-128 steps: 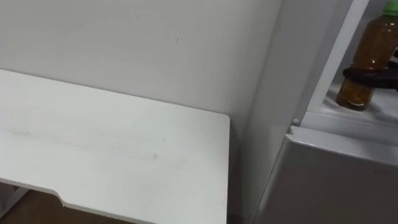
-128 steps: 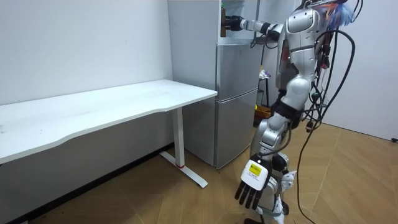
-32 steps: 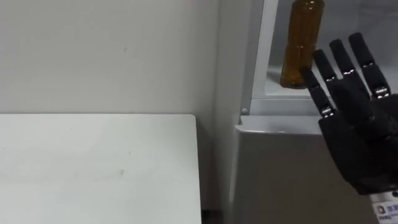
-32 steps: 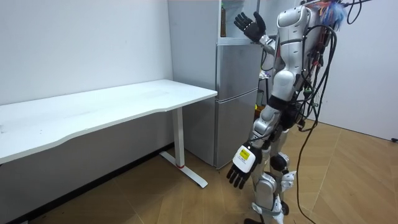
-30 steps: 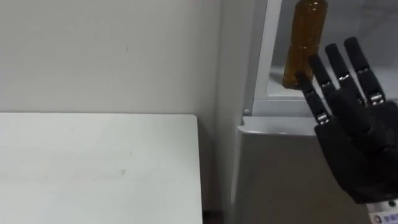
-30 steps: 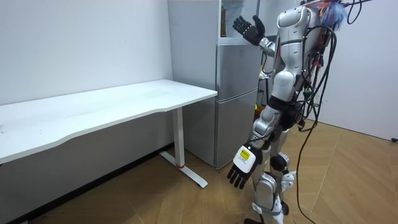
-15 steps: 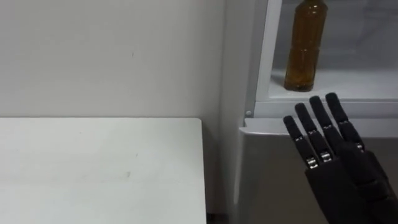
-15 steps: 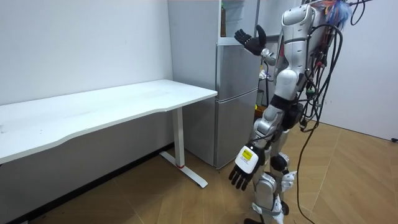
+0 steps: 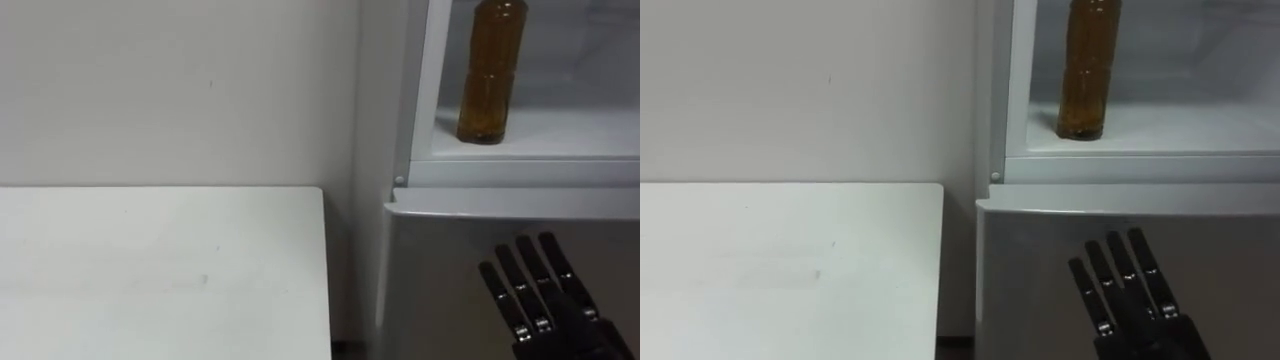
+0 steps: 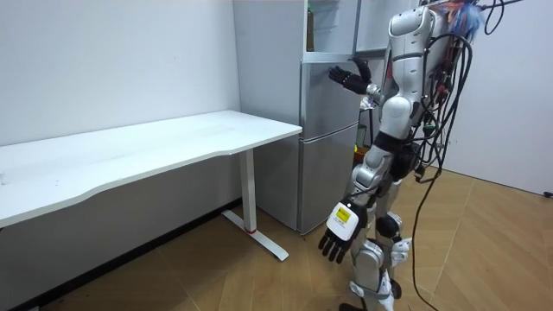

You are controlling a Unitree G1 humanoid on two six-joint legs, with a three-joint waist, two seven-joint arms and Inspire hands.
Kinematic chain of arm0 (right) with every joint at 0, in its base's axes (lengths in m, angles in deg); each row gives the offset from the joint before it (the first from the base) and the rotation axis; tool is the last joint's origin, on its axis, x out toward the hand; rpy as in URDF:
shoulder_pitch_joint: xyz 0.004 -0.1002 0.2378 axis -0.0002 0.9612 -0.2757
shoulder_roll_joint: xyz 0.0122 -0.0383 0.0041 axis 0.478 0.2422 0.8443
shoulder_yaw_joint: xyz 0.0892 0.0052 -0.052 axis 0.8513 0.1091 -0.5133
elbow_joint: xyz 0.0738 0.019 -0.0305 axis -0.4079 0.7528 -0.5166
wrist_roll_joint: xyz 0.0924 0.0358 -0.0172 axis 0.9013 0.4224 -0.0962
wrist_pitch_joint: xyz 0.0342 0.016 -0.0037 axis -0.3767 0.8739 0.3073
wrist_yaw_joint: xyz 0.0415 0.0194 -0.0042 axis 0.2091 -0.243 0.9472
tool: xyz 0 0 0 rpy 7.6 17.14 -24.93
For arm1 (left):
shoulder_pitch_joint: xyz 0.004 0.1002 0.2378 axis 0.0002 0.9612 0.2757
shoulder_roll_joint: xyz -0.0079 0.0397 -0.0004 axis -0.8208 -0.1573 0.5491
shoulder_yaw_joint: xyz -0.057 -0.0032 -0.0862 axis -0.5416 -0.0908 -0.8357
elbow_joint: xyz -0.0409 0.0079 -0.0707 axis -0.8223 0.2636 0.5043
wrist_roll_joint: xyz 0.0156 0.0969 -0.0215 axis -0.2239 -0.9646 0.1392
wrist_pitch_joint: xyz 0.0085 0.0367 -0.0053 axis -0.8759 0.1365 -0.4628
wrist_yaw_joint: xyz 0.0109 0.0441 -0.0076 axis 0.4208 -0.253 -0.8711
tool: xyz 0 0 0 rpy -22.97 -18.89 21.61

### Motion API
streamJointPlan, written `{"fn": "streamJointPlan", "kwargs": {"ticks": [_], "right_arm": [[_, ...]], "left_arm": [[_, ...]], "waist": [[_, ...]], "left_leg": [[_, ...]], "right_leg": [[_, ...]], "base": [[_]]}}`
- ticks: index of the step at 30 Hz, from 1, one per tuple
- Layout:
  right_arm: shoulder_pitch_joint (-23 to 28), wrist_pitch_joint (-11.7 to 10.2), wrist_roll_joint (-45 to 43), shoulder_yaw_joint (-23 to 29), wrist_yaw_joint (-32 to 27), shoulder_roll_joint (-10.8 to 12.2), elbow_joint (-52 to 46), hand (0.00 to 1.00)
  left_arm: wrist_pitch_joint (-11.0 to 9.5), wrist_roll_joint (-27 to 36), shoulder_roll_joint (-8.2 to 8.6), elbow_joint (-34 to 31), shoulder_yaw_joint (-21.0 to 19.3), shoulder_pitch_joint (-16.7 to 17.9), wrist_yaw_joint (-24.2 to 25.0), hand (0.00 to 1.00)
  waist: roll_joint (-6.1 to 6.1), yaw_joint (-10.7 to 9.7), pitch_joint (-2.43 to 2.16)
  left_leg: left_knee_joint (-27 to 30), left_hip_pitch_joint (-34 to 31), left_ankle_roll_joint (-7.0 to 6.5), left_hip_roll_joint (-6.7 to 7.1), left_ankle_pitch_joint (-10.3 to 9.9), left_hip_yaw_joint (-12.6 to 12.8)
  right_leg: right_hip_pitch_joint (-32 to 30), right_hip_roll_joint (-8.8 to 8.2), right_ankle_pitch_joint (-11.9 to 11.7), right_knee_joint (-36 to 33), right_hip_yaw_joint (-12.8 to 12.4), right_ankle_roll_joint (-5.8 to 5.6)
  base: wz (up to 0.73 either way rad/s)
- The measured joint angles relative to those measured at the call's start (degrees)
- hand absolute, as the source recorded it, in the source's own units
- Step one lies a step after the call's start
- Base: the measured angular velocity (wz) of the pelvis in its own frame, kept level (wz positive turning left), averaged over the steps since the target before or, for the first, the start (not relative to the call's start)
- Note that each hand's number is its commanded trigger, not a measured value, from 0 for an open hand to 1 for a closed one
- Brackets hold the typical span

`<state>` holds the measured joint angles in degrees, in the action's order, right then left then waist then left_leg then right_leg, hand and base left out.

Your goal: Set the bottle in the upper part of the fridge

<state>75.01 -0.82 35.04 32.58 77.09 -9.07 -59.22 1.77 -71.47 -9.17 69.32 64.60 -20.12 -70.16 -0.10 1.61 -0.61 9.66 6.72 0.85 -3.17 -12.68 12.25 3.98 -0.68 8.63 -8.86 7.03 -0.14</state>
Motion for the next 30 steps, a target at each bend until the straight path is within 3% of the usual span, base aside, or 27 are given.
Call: {"fn": "streamJointPlan", "kwargs": {"ticks": [8,10,17,26,30], "right_arm": [[3.3,-0.1,5.3,0.5,-0.6,0.1,4.9,0.0],[3.3,-0.1,5.0,0.9,-0.7,0.1,7.6,0.0],[3.4,-0.8,4.0,7.4,-3.8,1.6,16.8,0.0],[3.2,-2.2,5.9,15.3,-14.5,2.2,18.2,0.0],[1.4,-3.9,5.1,18.6,-21.7,2.1,19.6,0.0]], "left_arm": [[-0.8,0.4,-0.04,0.0,-0.1,0.0,-0.2,0.0],[-1.1,0.3,-0.12,-0.1,-0.4,0.1,-0.2,0.0],[-1.6,0.5,-0.66,0.0,-3.4,-0.1,-0.2,0.0],[-2.7,2.2,-0.65,-0.1,-5.2,0.4,-2.1,0.0],[-3.4,2.2,-1.12,-0.4,-6.1,1.8,-3.9,0.0]], "waist": [[-0.18,-0.4,0.2],[-0.46,-1.4,0.28],[-1.16,-3.1,0.03],[-1.75,-4.9,0.14],[-2.82,-6.5,0.35]], "left_leg": [[-0.2,0.1,0.01,-0.01,0.0,0.0],[-0.2,-0.2,0.01,0.01,0.0,0.0],[-0.2,-0.1,0.1,-0.01,-0.1,0.0],[-0.3,0.4,0.1,-0.01,-0.1,0.4],[-0.2,0.5,0.1,0.03,-0.1,0.3]], "right_leg": [[0.0,0.08,0.0,0.1,-0.1,0.0],[-0.1,0.03,0.0,0.2,0.0,-0.01],[-0.1,0.05,0.0,0.2,0.0,-0.04],[0.0,0.1,0.1,0.1,-0.6,-0.03],[0.0,0.03,0.3,0.1,-0.7,-0.06]], "base": [[0.0],[0.0],[0.0],[-0.02],[0.0]]}}
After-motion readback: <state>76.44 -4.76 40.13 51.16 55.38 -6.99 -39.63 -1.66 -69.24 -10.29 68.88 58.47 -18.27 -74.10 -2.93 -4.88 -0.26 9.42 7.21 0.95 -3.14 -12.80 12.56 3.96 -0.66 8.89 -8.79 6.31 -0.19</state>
